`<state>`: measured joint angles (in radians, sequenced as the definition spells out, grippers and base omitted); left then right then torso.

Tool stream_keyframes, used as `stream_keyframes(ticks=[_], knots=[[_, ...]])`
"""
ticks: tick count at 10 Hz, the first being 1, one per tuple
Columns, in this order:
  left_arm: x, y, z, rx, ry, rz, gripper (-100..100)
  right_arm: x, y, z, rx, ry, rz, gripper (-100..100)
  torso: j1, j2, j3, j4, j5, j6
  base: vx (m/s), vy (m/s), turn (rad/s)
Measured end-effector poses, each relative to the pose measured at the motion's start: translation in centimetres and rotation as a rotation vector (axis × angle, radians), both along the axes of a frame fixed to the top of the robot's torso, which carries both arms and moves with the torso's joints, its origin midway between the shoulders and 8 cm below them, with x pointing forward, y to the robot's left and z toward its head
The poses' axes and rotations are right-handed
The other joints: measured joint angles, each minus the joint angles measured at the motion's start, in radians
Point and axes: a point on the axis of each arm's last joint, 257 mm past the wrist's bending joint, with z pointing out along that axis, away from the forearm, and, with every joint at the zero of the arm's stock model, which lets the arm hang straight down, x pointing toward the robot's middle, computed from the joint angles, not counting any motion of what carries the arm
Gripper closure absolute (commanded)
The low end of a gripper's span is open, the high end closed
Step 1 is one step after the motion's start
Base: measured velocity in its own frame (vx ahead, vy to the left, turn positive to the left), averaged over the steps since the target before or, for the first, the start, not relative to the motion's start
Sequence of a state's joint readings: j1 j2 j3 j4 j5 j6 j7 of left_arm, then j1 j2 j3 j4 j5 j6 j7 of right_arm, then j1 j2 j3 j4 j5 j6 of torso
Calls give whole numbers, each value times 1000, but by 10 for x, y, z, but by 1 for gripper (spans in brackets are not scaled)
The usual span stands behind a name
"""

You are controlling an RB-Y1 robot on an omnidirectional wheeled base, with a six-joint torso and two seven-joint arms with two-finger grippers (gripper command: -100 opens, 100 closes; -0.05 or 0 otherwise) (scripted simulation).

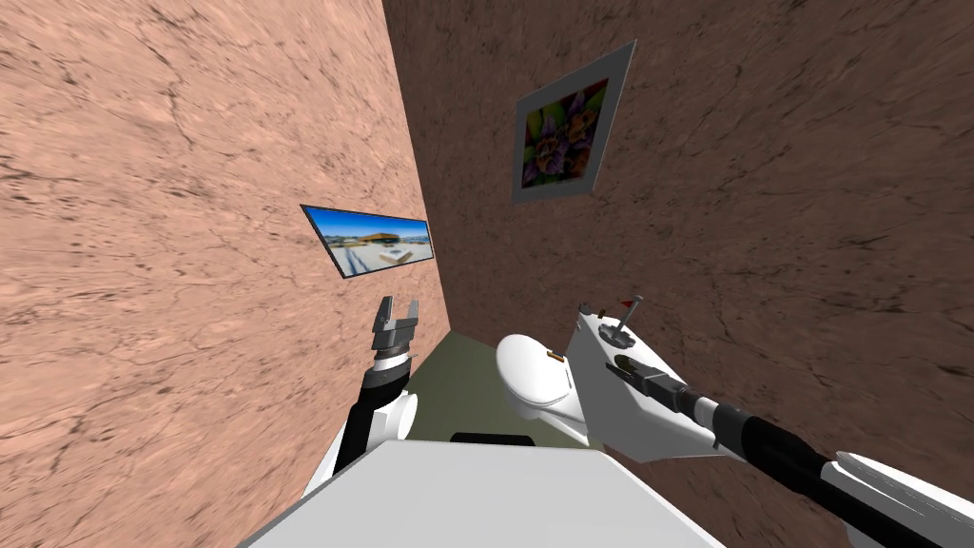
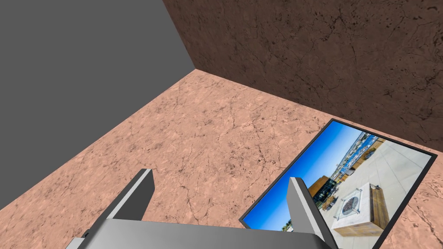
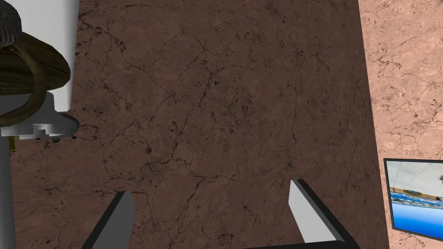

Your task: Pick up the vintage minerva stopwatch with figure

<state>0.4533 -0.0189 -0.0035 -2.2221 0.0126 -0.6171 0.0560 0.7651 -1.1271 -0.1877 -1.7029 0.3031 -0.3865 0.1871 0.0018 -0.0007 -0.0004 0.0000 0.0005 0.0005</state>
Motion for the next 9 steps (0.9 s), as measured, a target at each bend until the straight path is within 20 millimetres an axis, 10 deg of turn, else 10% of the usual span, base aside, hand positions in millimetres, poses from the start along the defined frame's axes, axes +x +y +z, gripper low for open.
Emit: stream_keyframes(ticks=[9], knots=[[0, 0, 0, 0, 0, 0, 0, -51, -98, -40, -445, 286, 132, -100, 0, 0, 0, 0, 0, 0, 17, 28, 26]])
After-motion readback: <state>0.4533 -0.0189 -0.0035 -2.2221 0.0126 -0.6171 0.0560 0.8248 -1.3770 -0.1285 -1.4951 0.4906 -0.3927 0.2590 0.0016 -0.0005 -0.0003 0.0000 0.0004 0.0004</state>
